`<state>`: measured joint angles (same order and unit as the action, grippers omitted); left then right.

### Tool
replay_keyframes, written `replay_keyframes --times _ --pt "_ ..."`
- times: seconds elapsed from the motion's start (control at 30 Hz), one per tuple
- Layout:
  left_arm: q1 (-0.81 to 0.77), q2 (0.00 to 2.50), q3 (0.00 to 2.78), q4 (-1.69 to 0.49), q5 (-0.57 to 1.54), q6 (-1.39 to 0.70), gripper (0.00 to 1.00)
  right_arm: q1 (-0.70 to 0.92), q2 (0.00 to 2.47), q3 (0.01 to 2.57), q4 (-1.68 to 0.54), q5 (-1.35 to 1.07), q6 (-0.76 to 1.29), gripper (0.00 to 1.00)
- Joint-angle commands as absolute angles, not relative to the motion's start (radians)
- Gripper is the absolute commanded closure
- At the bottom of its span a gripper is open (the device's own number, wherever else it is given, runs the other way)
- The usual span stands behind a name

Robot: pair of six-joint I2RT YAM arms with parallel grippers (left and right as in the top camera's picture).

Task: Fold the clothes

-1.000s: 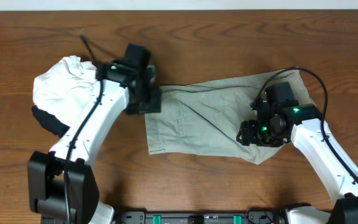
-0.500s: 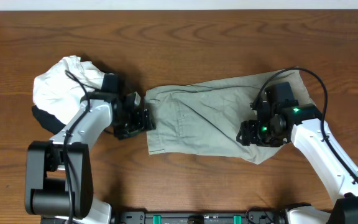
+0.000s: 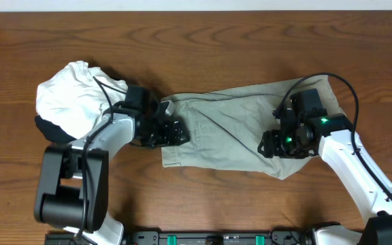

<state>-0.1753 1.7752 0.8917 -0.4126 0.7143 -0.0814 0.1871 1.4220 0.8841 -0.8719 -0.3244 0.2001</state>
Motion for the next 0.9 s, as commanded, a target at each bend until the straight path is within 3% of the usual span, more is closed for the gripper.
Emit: replay_keyframes --times 0.0,0.07,0.13,0.23,0.37,0.63,0.87 --pt "-0.185 1.909 0.855 -0.383 0.657 -0.102 0.26 0.175 1.412 0.899 -0.871 -0.352 0.186 0.37" --pt "-0.185 1.937 0.855 -0.356 0.685 -0.102 0.36 0.175 1.412 0.899 -0.871 -0.352 0.186 0.37" --pt "-0.185 1.941 0.855 -0.352 0.694 -0.102 0.55 0.175 1.412 0.899 -0.871 -0.352 0.186 0.38" --pt "-0.185 1.919 0.859 -0.363 0.696 -0.102 0.74 0.175 1.412 0.899 -0.871 -0.352 0.186 0.39" --pt "-0.185 1.846 0.887 -0.431 0.694 -0.102 0.93 0.175 1.412 0.899 -0.871 -0.352 0.186 0.41" --pt "-0.185 1.604 1.137 -0.883 0.428 -0.022 0.94 0.166 1.412 0.910 -0.871 -0.352 0.186 0.43" --pt "-0.187 1.572 1.475 -1.200 0.326 0.056 0.94 0.110 1.412 0.946 -0.888 -0.347 0.186 0.44"
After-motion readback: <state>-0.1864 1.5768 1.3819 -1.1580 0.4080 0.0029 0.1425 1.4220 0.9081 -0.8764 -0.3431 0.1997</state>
